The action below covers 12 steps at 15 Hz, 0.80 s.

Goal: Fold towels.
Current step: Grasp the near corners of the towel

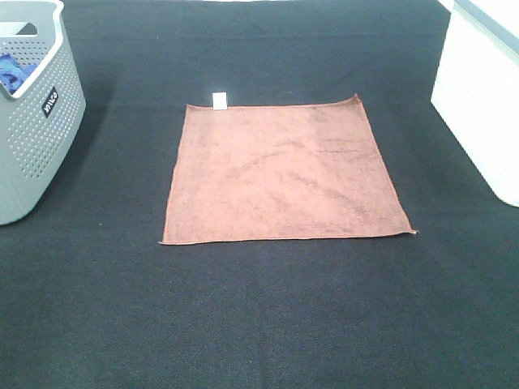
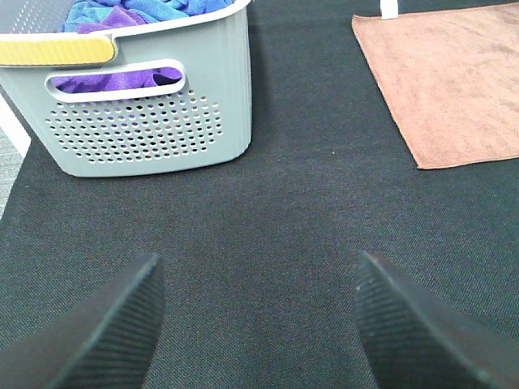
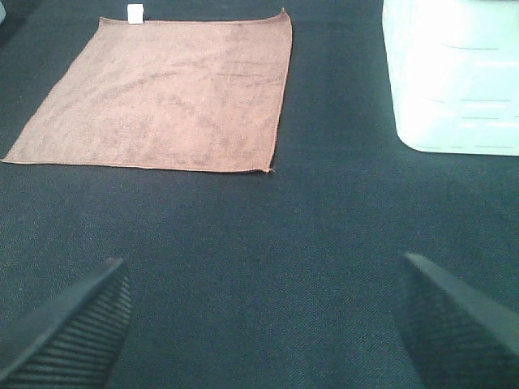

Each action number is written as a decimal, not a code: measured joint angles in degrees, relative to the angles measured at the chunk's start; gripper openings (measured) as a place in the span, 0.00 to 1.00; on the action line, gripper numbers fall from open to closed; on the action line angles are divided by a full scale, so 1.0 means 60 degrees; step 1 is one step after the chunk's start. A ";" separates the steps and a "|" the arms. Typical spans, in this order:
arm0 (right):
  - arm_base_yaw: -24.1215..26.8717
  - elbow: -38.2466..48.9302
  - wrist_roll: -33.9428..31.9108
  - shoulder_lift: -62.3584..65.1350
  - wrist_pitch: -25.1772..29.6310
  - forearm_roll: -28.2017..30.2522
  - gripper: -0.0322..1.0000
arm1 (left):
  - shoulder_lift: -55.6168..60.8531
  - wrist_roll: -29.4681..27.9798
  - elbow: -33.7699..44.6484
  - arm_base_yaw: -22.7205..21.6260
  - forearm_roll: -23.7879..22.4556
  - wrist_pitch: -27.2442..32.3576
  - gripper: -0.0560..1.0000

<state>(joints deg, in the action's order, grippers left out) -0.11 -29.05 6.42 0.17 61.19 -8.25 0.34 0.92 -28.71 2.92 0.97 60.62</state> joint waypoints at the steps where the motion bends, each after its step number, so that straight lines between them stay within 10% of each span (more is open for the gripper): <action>1: 0.0000 0.0000 0.0000 0.0000 0.0000 0.0000 0.83 | 0.0000 0.0000 0.0000 0.0000 0.0000 0.0000 0.66; 12: 0.0000 0.0000 0.0000 0.0000 0.0000 0.0000 0.83 | 0.0000 0.0000 0.0000 0.0000 0.0000 0.0000 0.66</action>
<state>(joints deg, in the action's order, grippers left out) -0.11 -29.05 6.42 0.17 61.19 -8.25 0.34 0.92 -28.71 2.92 0.97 60.62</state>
